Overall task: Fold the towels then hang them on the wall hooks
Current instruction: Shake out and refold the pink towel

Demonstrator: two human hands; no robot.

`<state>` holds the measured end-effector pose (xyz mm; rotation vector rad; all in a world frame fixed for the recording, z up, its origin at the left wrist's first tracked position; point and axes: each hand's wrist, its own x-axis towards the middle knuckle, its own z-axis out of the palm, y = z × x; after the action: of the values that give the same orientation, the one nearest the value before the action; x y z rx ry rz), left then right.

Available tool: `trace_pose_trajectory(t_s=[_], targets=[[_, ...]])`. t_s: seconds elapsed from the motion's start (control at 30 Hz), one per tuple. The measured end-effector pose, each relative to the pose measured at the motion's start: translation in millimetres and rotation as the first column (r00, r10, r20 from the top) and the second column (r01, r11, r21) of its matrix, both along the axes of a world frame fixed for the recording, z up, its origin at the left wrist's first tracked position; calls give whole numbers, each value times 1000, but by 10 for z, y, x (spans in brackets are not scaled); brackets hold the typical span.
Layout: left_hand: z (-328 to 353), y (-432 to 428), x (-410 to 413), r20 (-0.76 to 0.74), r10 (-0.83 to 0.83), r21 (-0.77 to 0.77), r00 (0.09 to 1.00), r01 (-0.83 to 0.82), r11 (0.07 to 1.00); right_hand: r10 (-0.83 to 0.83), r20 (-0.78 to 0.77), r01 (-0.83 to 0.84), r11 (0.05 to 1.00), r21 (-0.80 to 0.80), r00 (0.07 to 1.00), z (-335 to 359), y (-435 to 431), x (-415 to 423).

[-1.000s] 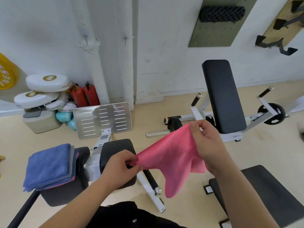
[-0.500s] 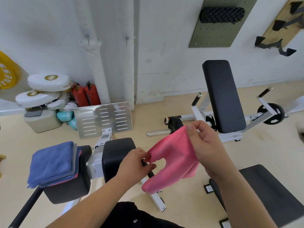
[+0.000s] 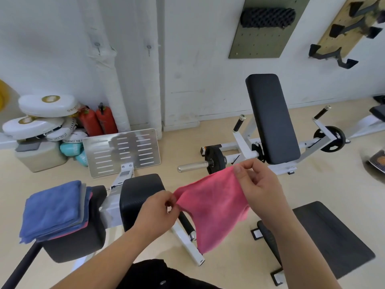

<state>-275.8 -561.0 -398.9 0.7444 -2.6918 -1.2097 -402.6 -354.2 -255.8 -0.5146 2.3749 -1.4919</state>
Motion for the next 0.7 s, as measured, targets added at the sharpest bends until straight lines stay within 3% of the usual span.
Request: trace_pose_trajectory(t_s=[0.13, 0.27, 0.53, 0.7], targets=[[52, -204, 146, 55, 118, 45, 991, -121, 992, -68, -34, 69, 997, 20, 997, -218, 126, -97], [296, -310, 162, -31, 181, 150, 983, -175, 973, -172, 3, 172, 984, -42, 985, -364, 173, -188], [945, -613, 311, -130, 130, 173, 983, -107, 979, -293, 163, 318, 935, -155, 942, -558, 220, -379], [1087, -728, 334, -64, 47, 108, 997, -40, 993, -271, 199, 311, 926, -214, 942, -557, 137, -403]])
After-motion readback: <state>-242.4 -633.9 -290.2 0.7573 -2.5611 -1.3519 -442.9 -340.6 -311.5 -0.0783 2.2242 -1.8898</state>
